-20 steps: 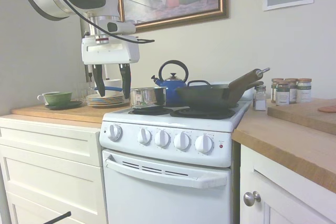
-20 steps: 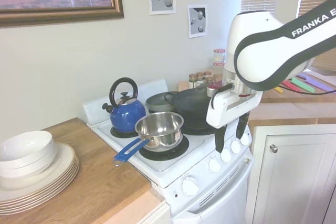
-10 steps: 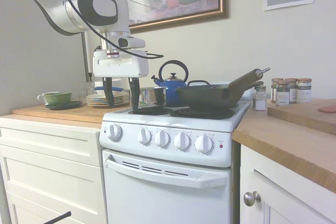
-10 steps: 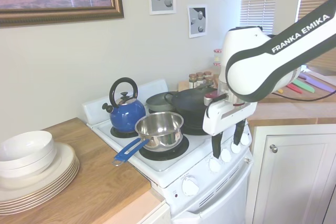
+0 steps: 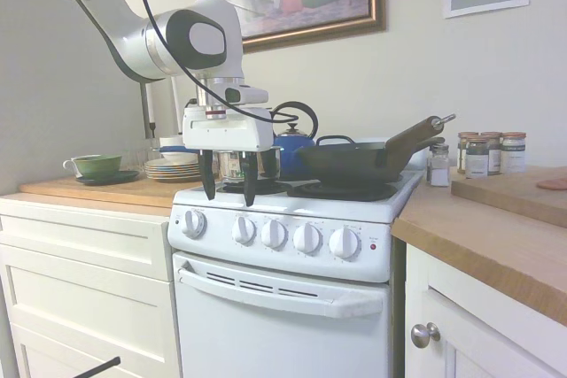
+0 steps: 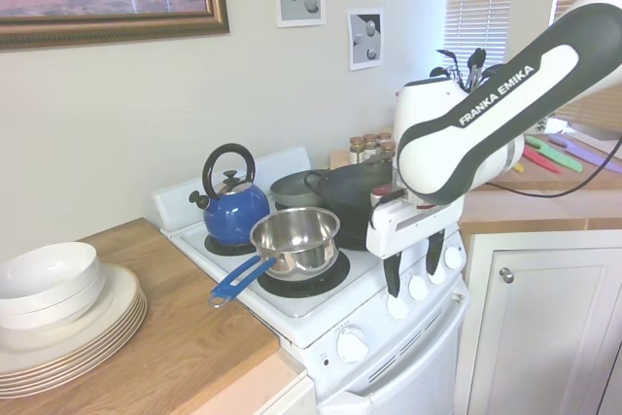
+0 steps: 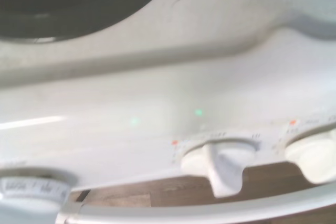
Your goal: Turn on the stove on the bottom left
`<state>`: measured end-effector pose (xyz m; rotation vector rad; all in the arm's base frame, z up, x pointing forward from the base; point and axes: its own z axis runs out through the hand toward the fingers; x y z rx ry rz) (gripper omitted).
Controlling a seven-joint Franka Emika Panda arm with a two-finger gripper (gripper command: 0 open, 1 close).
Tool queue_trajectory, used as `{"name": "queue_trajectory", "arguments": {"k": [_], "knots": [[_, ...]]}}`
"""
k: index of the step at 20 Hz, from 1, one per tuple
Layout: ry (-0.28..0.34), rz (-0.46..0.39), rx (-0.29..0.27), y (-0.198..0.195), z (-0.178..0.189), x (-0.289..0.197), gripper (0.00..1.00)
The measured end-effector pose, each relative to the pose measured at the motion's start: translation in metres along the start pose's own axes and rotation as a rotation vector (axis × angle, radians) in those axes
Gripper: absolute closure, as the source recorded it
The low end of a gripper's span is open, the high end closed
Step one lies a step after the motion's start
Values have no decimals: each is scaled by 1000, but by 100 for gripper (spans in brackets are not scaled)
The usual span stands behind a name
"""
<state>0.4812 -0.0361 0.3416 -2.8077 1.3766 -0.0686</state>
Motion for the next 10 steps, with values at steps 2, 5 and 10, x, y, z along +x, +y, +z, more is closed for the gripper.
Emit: {"name": "queue_trajectory", "arguments": {"k": [2, 5, 10], "knots": [[0, 7, 0, -1, 1, 5, 0], [-2, 13, -2, -1, 3, 10, 0], [-11, 24, -11, -1, 12, 18, 100]]}}
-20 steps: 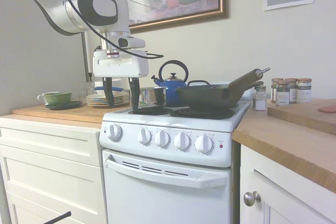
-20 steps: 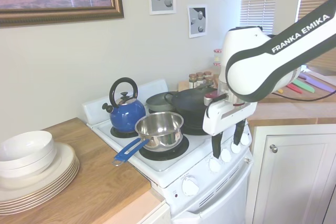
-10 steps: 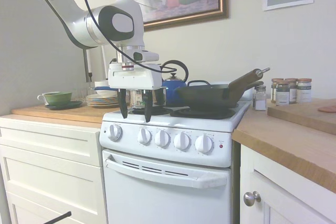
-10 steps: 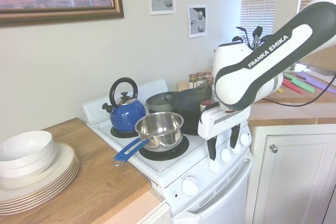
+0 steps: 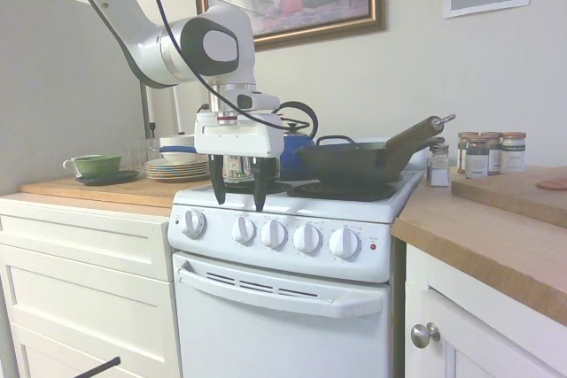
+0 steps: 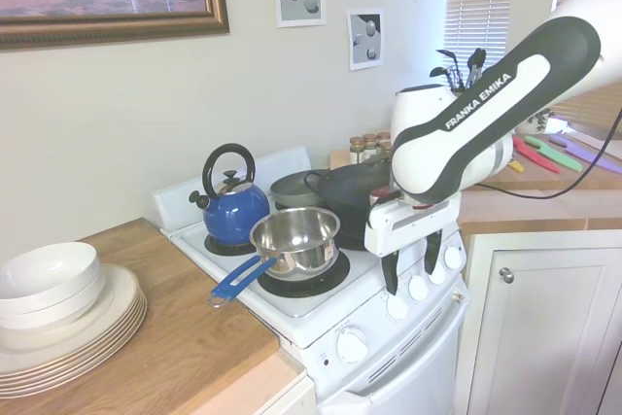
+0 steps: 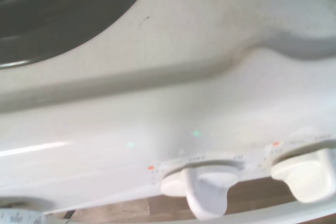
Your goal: Turn on the stove on the bottom left
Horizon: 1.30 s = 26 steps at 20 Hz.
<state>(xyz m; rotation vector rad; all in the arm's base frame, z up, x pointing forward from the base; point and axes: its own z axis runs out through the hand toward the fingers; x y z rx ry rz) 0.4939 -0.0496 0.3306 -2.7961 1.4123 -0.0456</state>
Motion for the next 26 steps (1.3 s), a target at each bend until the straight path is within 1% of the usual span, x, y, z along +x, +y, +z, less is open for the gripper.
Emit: {"name": "queue_trajectory", "arguments": {"k": [26], "knots": [[5, -4, 5, -6, 12, 3, 100]]}}
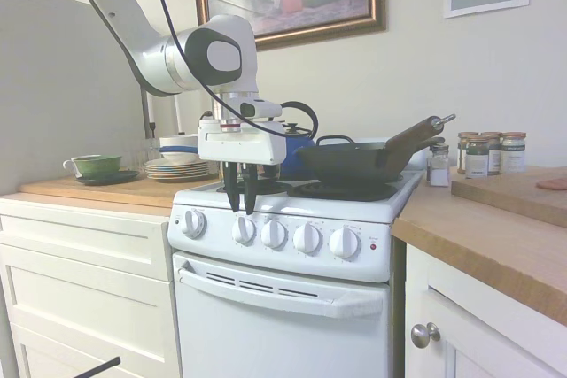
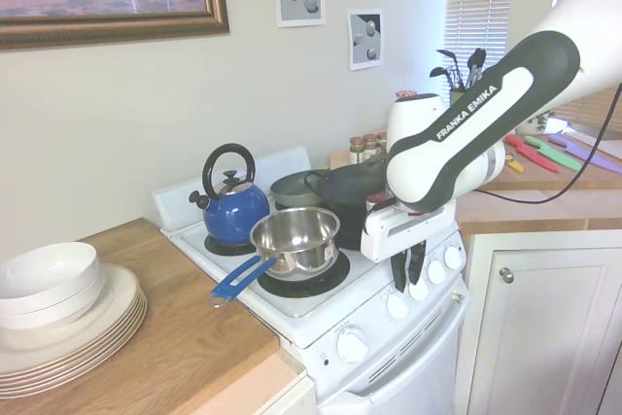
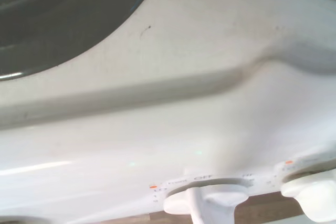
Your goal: Turn on the stove on the bottom left
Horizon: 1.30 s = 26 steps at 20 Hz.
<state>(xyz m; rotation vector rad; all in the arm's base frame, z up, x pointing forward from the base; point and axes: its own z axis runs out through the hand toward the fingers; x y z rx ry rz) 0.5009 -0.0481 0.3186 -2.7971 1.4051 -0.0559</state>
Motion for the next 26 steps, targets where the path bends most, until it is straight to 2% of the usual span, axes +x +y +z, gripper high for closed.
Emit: {"name": "queue_trajectory", "arguments": {"k": [26], "knots": [[5, 1, -10, -14, 20, 16, 100]]}}
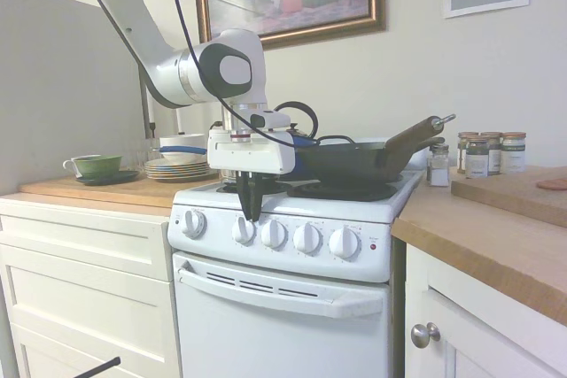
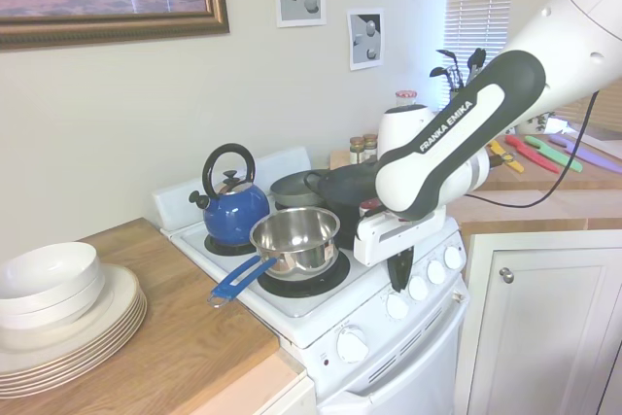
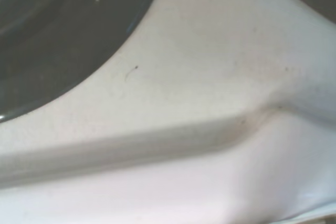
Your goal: Turn on the stove on the bottom left
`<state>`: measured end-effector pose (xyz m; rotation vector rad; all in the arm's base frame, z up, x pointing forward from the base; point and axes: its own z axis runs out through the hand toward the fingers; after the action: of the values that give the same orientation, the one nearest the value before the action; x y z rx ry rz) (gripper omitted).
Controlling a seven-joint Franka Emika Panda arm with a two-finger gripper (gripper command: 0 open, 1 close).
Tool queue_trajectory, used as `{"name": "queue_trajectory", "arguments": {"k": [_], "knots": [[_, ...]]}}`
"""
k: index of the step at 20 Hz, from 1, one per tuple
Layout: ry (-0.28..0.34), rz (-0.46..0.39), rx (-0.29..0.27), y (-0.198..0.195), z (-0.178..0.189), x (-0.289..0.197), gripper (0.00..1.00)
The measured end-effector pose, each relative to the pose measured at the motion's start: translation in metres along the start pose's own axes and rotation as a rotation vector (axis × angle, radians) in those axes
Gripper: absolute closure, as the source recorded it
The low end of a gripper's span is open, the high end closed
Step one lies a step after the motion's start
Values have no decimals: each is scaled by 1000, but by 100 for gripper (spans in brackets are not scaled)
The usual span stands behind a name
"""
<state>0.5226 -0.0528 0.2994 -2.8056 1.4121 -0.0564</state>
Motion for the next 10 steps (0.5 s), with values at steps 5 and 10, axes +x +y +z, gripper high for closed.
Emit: {"name": "queue_trajectory", "arguments": {"k": [5, 10], "knots": [[0, 3, -1, 1, 0, 1, 100], [6, 8, -3, 3, -1, 3, 100]]}}
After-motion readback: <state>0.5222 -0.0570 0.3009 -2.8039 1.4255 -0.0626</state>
